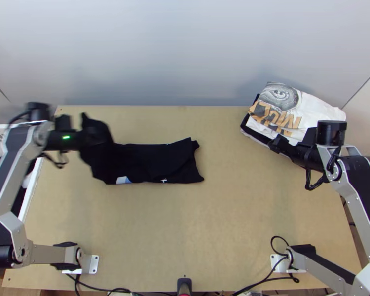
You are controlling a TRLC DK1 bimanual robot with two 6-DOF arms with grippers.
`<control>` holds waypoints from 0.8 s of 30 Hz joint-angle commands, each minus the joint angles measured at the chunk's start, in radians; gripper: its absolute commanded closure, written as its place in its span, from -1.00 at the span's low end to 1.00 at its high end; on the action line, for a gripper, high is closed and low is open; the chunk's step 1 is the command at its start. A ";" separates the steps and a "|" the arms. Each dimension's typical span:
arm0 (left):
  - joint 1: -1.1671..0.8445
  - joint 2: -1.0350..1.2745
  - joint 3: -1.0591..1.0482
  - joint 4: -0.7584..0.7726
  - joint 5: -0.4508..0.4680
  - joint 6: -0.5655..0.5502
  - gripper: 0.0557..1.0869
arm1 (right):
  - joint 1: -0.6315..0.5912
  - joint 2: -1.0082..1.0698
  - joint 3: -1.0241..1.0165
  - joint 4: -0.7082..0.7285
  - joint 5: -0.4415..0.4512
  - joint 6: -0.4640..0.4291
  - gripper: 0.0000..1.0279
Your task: Fold the t-shirt
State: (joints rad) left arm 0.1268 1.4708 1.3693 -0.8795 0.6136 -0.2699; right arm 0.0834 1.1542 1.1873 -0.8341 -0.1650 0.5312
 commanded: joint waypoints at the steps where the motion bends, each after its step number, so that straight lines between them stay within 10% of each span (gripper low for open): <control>1: -0.358 0.066 0.073 0.086 -0.074 -0.204 0.93 | 0.004 -0.010 -0.005 0.006 -0.007 0.001 -0.91; 22: -0.648 0.434 0.290 0.162 -0.149 -0.305 0.93 | 0.001 -0.044 -0.048 0.053 -0.010 0.026 -0.91; 24: -0.673 0.462 0.312 0.162 -0.149 -0.299 0.57 | 0.003 -0.034 -0.049 0.053 -0.010 0.027 -0.91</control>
State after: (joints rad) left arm -0.4721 1.8355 1.6104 -0.7227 0.4763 -0.5663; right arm 0.0830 1.1122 1.1492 -0.7975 -0.1753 0.5533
